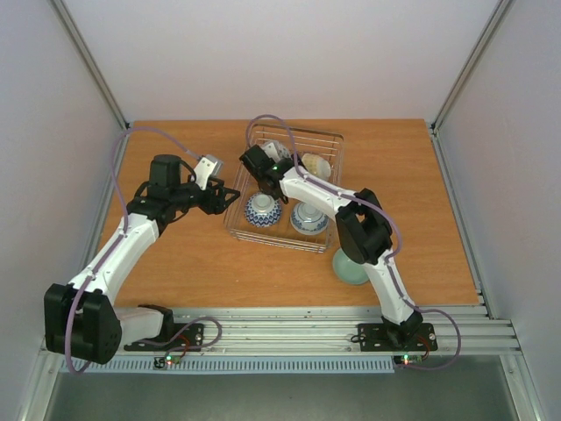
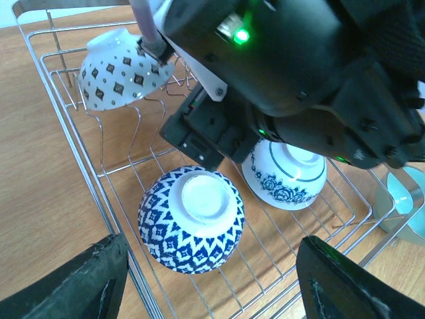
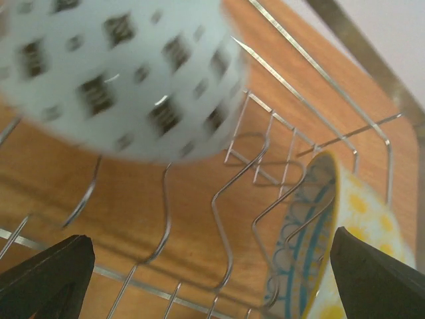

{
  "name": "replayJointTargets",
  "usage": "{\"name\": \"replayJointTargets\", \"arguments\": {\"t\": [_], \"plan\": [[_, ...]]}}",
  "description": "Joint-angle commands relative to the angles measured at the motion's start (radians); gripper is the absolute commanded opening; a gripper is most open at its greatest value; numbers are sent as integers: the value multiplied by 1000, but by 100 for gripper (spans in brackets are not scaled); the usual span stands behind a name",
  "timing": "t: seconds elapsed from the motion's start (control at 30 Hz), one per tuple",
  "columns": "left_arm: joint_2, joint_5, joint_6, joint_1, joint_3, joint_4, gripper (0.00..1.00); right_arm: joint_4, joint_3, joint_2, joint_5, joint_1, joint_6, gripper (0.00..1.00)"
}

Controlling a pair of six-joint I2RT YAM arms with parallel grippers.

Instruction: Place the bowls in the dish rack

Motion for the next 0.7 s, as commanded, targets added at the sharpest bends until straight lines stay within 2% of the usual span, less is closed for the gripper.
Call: {"name": "replayJointTargets", "arguments": {"t": [0.0,0.27,0.67], "plan": [[4,16,7,6,4,50,70,87,-101,-134,-109,20,29,99],[10,19,5,6,4,54,70,161,-280,-360,-149,20,48,99],[-10,14,5,6,5,42,70,109,-222,-326,-165,19,30,99]]}}
